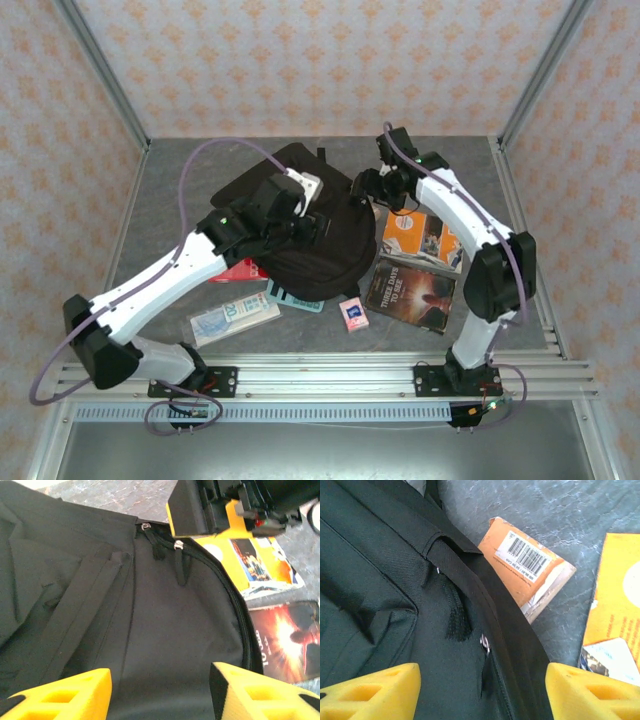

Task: Pack the student bag
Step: Place the student bag at the center of the table, then unzip the student bag at the top-center of the table.

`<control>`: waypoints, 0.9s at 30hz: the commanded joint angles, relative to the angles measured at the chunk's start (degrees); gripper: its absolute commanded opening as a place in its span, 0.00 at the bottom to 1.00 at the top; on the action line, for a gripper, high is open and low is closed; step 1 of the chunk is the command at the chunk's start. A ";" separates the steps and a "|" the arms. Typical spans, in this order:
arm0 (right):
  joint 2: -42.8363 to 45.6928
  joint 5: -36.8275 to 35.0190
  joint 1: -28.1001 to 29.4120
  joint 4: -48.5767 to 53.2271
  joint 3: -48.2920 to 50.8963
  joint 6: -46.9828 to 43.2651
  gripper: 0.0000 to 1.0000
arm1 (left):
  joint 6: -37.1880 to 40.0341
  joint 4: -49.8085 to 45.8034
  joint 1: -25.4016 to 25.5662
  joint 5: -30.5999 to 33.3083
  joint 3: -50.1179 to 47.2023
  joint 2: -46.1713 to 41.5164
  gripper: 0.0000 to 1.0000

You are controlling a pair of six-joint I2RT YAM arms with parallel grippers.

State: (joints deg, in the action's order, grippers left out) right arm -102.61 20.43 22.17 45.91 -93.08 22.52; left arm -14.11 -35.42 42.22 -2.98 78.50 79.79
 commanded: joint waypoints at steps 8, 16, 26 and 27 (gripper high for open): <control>-6.26 9.78 -3.20 -1.60 -4.57 -3.97 0.35 | -11.67 4.05 -2.64 -6.18 8.30 14.14 0.43; -6.23 16.85 -4.91 -6.23 -1.94 -1.61 0.02 | -9.60 5.18 -3.81 -9.70 14.19 23.79 0.46; -0.72 28.05 -8.30 -16.03 5.03 5.27 0.00 | -7.51 6.04 -5.14 -10.79 18.62 30.81 0.45; -0.39 28.32 -8.33 -16.01 5.22 5.17 0.00 | -6.81 6.15 -5.53 -11.11 18.61 30.87 0.42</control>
State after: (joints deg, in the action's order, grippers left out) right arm -107.07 44.51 14.09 33.76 -88.23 25.91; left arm -23.49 -30.26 38.22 -13.39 94.83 110.10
